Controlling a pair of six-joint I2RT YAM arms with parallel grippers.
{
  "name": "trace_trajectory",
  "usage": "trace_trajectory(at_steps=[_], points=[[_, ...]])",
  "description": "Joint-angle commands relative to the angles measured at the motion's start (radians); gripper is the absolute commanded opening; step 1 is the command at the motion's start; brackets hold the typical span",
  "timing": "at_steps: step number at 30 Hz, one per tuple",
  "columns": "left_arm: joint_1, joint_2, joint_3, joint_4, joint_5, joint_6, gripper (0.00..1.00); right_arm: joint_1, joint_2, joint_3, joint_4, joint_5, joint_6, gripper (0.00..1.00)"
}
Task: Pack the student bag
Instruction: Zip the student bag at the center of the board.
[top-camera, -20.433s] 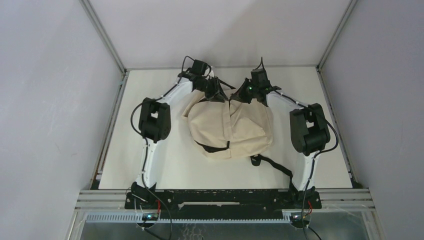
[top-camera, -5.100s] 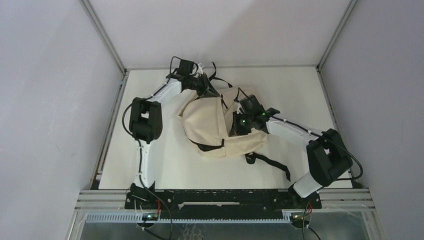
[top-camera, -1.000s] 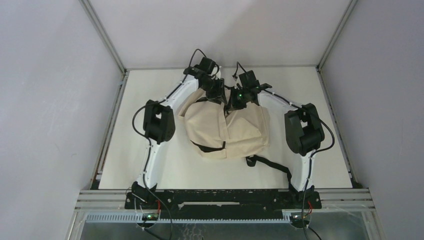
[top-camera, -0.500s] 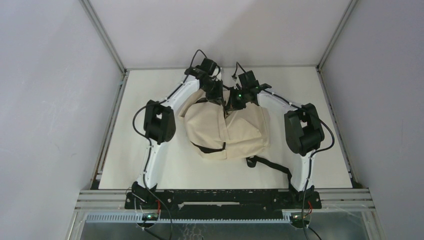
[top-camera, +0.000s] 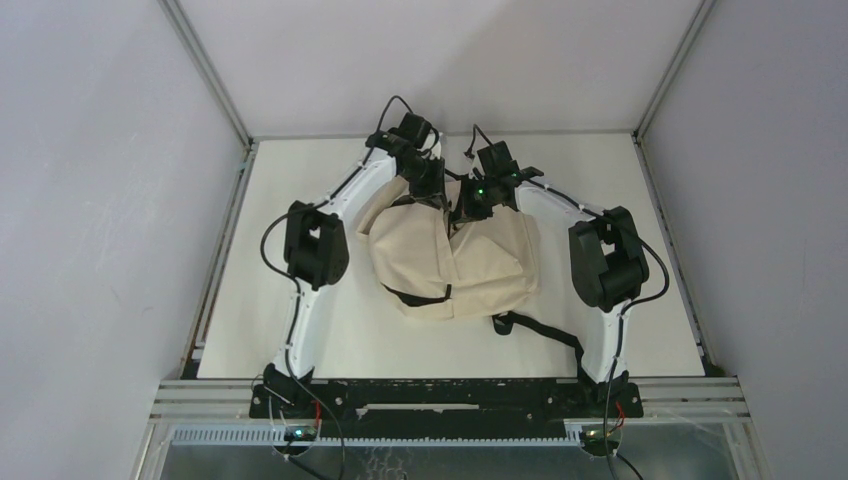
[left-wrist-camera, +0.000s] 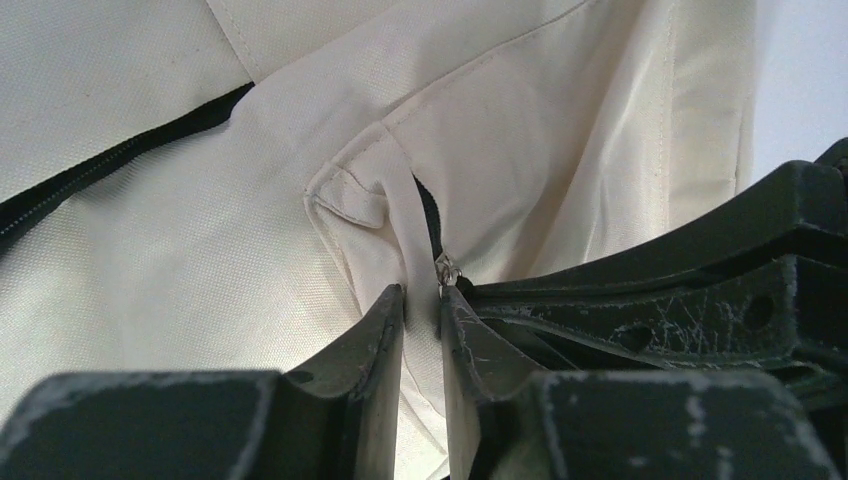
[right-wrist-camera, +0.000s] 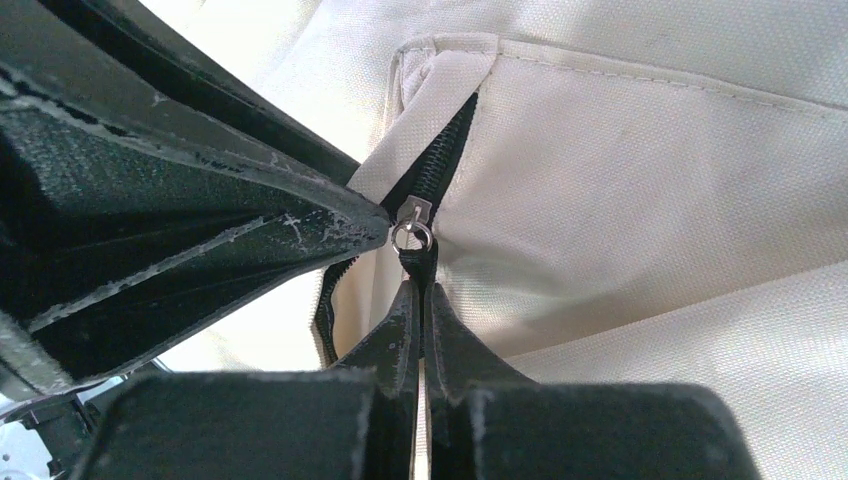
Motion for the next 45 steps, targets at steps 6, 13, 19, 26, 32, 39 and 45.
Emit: trace_trajectory(at_steps=[6, 13, 19, 26, 32, 39, 45], points=[[-0.014, -0.091, 0.030, -0.029, -0.006, 0.036, 0.10, -0.002, -0.025, 0.011, 0.009, -0.014, 0.004, 0.00], [-0.012, -0.081, 0.058, -0.031, -0.017, 0.028, 0.00, 0.002, -0.038, 0.006, 0.003, -0.017, 0.003, 0.00], [0.001, -0.094, 0.045, 0.056, 0.074, -0.040, 0.00, 0.029, -0.082, -0.042, 0.007, -0.017, 0.009, 0.00], [0.017, -0.059, 0.035, 0.117, 0.103, -0.096, 0.00, 0.069, -0.151, -0.142, 0.051, -0.009, 0.054, 0.00], [0.055, -0.117, -0.142, 0.235, 0.027, -0.159, 0.00, 0.086, -0.188, -0.183, 0.053, -0.011, 0.050, 0.00], [0.126, -0.213, -0.310, 0.379, 0.014, -0.230, 0.00, 0.089, -0.187, -0.216, 0.037, -0.023, 0.034, 0.00], [0.136, -0.229, -0.345, 0.420, 0.023, -0.251, 0.00, 0.107, -0.198, -0.234, 0.048, -0.033, 0.045, 0.00]])
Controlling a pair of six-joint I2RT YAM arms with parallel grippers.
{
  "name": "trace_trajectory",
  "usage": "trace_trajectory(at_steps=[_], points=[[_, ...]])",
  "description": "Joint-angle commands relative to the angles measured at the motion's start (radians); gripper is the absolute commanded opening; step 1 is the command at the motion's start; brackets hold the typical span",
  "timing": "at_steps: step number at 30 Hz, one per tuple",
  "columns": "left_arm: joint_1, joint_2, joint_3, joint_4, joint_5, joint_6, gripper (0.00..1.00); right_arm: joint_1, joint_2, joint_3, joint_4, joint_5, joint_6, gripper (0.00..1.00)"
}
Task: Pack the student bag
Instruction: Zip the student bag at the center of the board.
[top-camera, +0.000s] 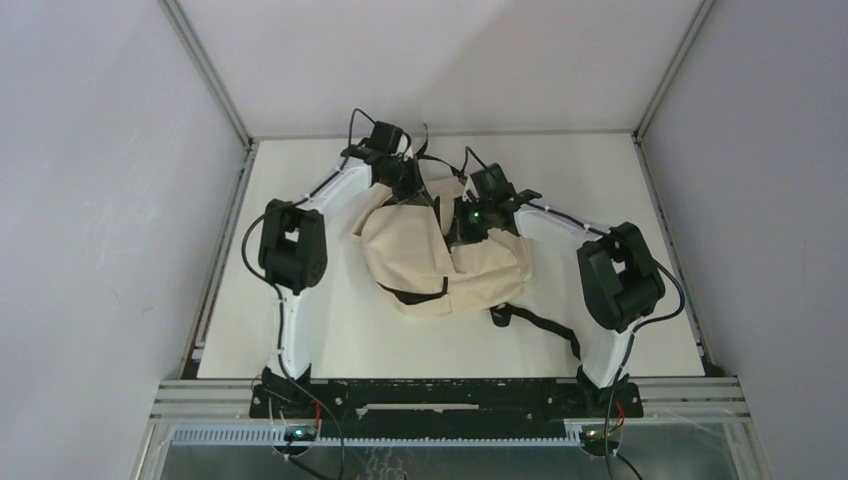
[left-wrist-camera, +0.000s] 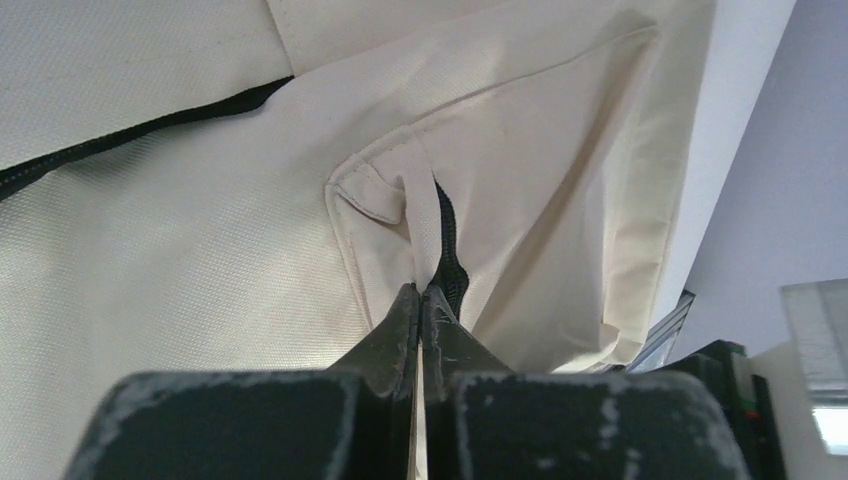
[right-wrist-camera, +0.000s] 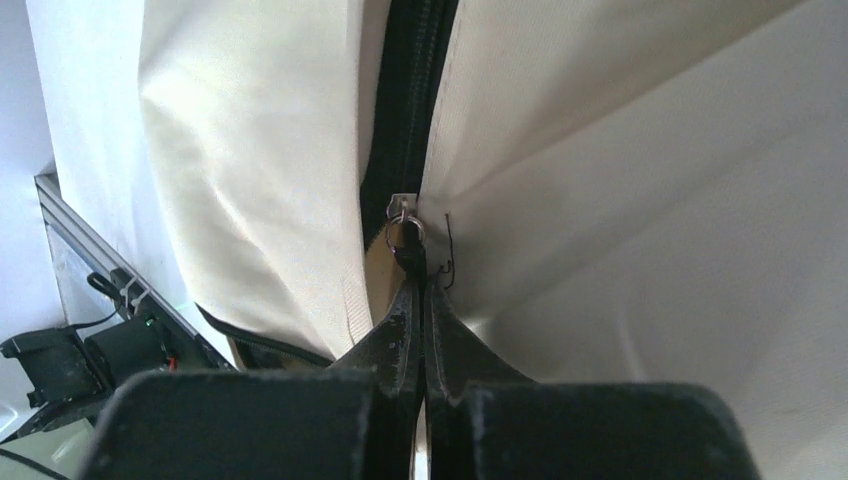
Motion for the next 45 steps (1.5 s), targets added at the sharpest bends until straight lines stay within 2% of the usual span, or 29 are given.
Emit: trace_trajectory(at_steps=[1, 6, 14, 18, 24, 31, 37, 41, 42, 43, 44, 45], points=[[0.035, -0.081, -0.002, 0.126, -0.043, -0.021, 0.00, 0.024, -0.053, -0.016, -0.036, -0.026, 0.007, 0.00], [0.042, -0.055, 0.050, 0.107, -0.022, -0.008, 0.00, 0.049, -0.100, -0.052, -0.072, -0.030, -0.005, 0.00], [0.070, -0.028, 0.109, 0.074, -0.038, -0.004, 0.00, 0.104, -0.253, -0.232, -0.155, -0.038, -0.045, 0.00], [0.077, -0.026, 0.119, 0.075, -0.039, -0.012, 0.00, 0.150, -0.265, -0.288, -0.162, -0.030, -0.040, 0.00], [0.079, -0.071, 0.086, 0.078, -0.048, 0.005, 0.00, 0.144, -0.270, -0.307, -0.161, 0.052, -0.036, 0.00], [0.097, -0.157, -0.011, 0.101, -0.057, 0.017, 0.00, 0.036, -0.310, -0.336, -0.167, 0.164, -0.024, 0.00], [0.099, -0.245, -0.129, 0.142, -0.069, 0.011, 0.00, -0.130, -0.322, -0.343, -0.100, 0.231, 0.001, 0.00], [0.076, -0.294, -0.208, 0.154, -0.038, 0.004, 0.00, -0.269, -0.302, -0.320, -0.020, 0.215, 0.021, 0.00], [0.058, -0.308, -0.221, 0.154, -0.033, 0.009, 0.01, -0.296, -0.289, -0.290, -0.009, 0.197, 0.019, 0.00], [0.037, -0.319, -0.227, 0.153, -0.016, 0.018, 0.13, -0.316, -0.286, -0.267, -0.004, 0.190, 0.009, 0.09], [0.013, -0.329, -0.228, 0.148, -0.013, 0.032, 0.41, -0.319, -0.288, -0.239, -0.005, 0.194, -0.001, 0.29], [-0.008, -0.340, -0.219, 0.129, -0.030, 0.047, 0.56, -0.317, -0.294, -0.212, -0.013, 0.204, -0.011, 0.45]])
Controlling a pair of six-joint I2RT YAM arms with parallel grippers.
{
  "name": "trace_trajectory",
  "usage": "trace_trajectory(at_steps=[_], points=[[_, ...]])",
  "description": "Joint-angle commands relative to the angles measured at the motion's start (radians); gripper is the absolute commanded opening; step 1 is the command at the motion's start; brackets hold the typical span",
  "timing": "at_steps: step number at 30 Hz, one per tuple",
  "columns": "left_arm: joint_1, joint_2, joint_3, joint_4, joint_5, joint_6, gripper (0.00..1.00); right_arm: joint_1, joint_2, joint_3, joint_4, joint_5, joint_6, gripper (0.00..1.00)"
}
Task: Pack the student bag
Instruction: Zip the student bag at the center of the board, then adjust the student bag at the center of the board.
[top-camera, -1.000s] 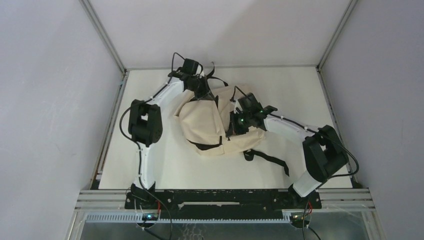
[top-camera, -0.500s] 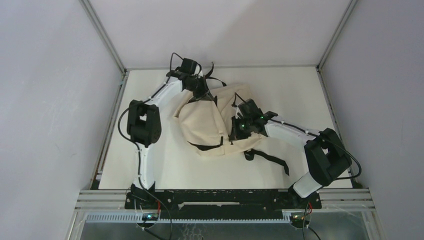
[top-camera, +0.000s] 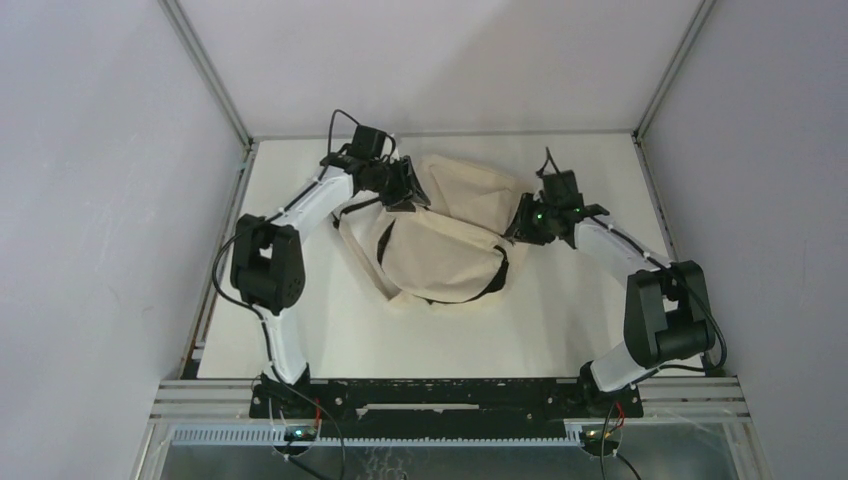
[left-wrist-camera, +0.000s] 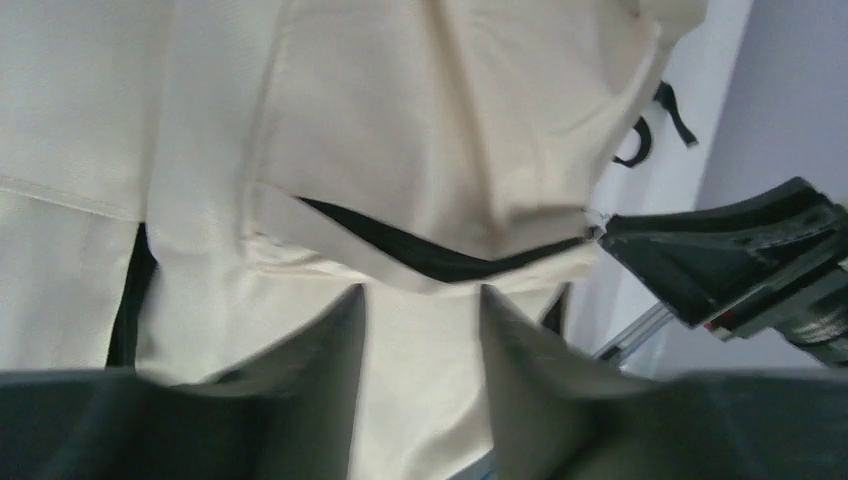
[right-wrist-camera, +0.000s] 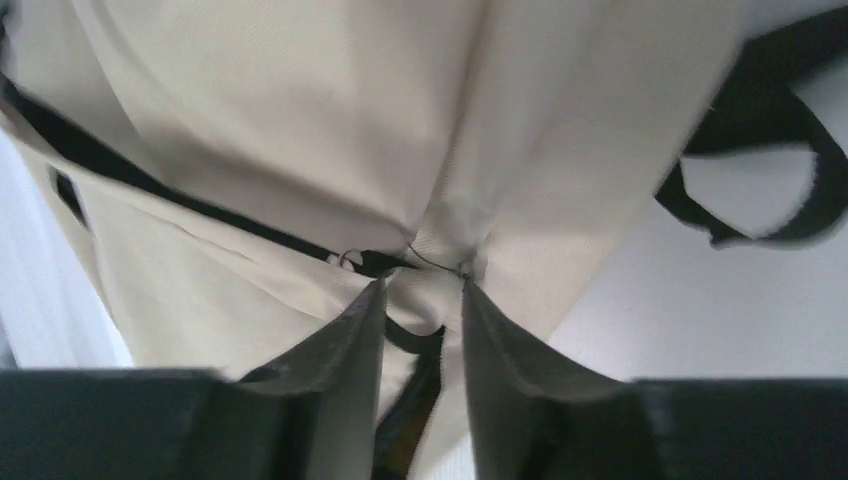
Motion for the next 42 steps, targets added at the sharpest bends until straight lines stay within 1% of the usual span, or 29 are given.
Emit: trace_trajectory(at_steps=[1, 2, 4, 7, 8, 10, 12, 14, 16, 19, 22, 25, 28, 30, 32, 34, 36, 38, 40, 41, 42], points=[[-0.055, -0.133, 0.019, 0.032, -0.056, 0.073, 0.64, -0.048, -0.013, 0.116, -0.049, 0.081, -0.039, 0.56], [-0.064, -0.146, 0.031, 0.013, -0.075, 0.087, 0.69, -0.043, -0.027, 0.136, -0.059, 0.093, -0.041, 0.64], [-0.060, -0.180, 0.048, -0.017, -0.109, 0.105, 0.76, -0.030, -0.062, 0.151, -0.076, 0.122, -0.045, 0.74], [-0.039, -0.250, 0.039, -0.052, -0.184, 0.133, 0.84, 0.001, -0.123, 0.144, -0.122, 0.188, -0.047, 0.78], [-0.029, -0.280, 0.017, -0.052, -0.204, 0.141, 0.88, 0.015, -0.147, 0.132, -0.136, 0.211, -0.046, 0.78], [-0.008, -0.337, -0.051, -0.041, -0.258, 0.152, 0.99, 0.045, -0.202, 0.085, -0.147, 0.223, -0.033, 0.78], [-0.004, -0.384, -0.116, -0.049, -0.351, 0.189, 1.00, 0.095, -0.258, 0.029, -0.163, 0.238, -0.012, 0.78], [-0.004, -0.407, -0.154, -0.094, -0.391, 0.247, 1.00, 0.155, -0.304, -0.026, -0.174, 0.246, 0.032, 0.78], [-0.002, -0.434, -0.215, -0.110, -0.429, 0.266, 1.00, 0.224, -0.350, -0.091, -0.173, 0.235, 0.091, 0.77], [0.003, -0.459, -0.307, -0.096, -0.411, 0.227, 1.00, 0.287, -0.392, -0.160, -0.172, 0.249, 0.186, 0.76], [0.003, -0.474, -0.396, -0.073, -0.374, 0.187, 1.00, 0.332, -0.444, -0.219, -0.119, 0.212, 0.273, 0.73], [0.009, -0.467, -0.458, -0.064, -0.341, 0.173, 1.00, 0.403, -0.478, -0.258, -0.073, 0.236, 0.375, 0.72], [0.012, -0.452, -0.498, -0.025, -0.334, 0.146, 0.97, 0.461, -0.470, -0.331, 0.024, 0.233, 0.500, 0.72], [0.012, -0.433, -0.518, 0.012, -0.319, 0.128, 0.93, 0.481, -0.454, -0.388, 0.138, 0.213, 0.572, 0.73], [0.012, -0.399, -0.518, 0.029, -0.303, 0.124, 0.88, 0.484, -0.434, -0.423, 0.241, 0.190, 0.616, 0.73], [0.012, -0.361, -0.511, 0.040, -0.305, 0.122, 0.84, 0.480, -0.408, -0.426, 0.294, 0.175, 0.623, 0.72], [0.012, -0.319, -0.495, 0.044, -0.313, 0.108, 0.80, 0.469, -0.380, -0.426, 0.321, 0.166, 0.627, 0.69], [0.012, -0.284, -0.480, 0.053, -0.299, 0.099, 0.76, 0.452, -0.367, -0.426, 0.338, 0.160, 0.624, 0.59], [0.012, -0.270, -0.477, 0.066, -0.311, 0.089, 0.74, 0.424, -0.365, -0.426, 0.348, 0.146, 0.614, 0.46], [0.012, -0.261, -0.472, 0.060, -0.327, 0.087, 0.72, 0.405, -0.369, -0.426, 0.349, 0.132, 0.613, 0.37], [0.012, -0.255, -0.468, 0.053, -0.341, 0.083, 0.69, 0.383, -0.376, -0.426, 0.385, 0.109, 0.612, 0.19]])
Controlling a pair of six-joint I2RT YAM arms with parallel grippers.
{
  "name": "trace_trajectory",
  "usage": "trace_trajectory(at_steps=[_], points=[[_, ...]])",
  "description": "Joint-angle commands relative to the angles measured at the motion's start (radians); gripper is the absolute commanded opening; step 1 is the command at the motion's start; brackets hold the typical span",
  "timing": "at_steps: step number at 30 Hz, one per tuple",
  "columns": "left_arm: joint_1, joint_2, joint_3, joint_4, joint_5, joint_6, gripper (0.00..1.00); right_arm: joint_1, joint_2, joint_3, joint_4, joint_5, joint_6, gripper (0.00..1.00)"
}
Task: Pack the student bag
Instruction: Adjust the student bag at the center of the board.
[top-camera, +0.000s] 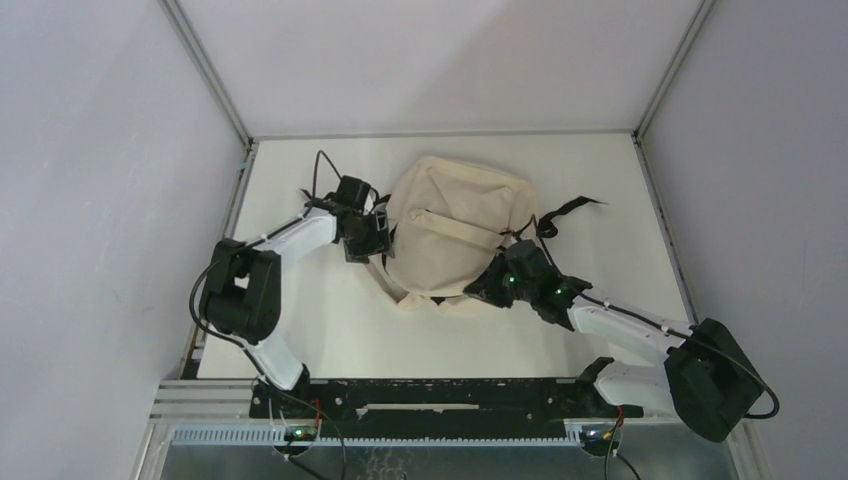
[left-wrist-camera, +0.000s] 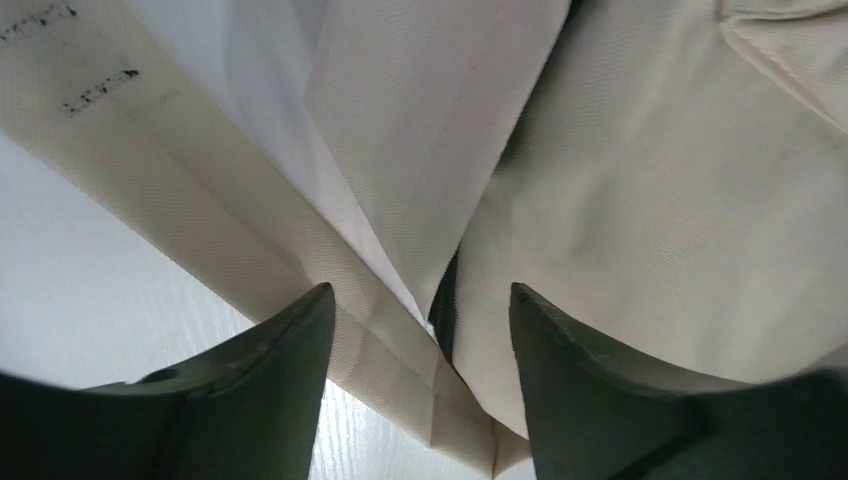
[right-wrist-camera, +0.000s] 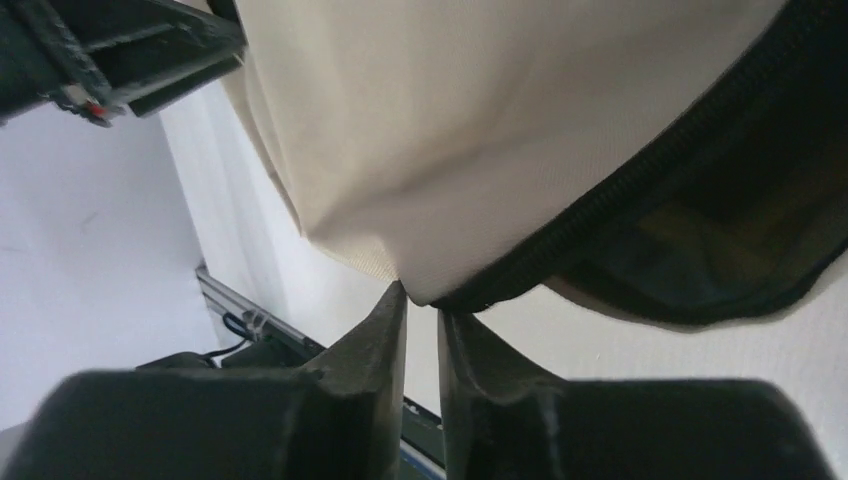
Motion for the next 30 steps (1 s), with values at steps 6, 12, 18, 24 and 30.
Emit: trace_trajectory(at_steps=[6, 12, 18, 24, 30], points=[[0.019, -0.042, 0.040, 0.024, -0.016, -0.039, 0.67, -0.195, -0.096, 0.031, 0.262, -0.261, 0.056, 0.00], [0.057, -0.134, 0.038, 0.024, 0.042, -0.015, 0.74, -0.216, -0.183, 0.134, 0.160, -0.252, -0.020, 0.00], [0.062, -0.105, 0.045, 0.018, 0.095, -0.002, 0.73, -0.271, -0.188, 0.160, 0.155, -0.238, -0.044, 0.00], [0.062, -0.098, 0.040, 0.013, 0.126, 0.011, 0.73, -0.387, -0.182, 0.205, 0.170, -0.290, -0.055, 0.00], [0.060, -0.085, 0.038, 0.010, 0.126, 0.009, 0.74, -0.450, -0.116, 0.257, 0.186, -0.335, -0.067, 0.00]])
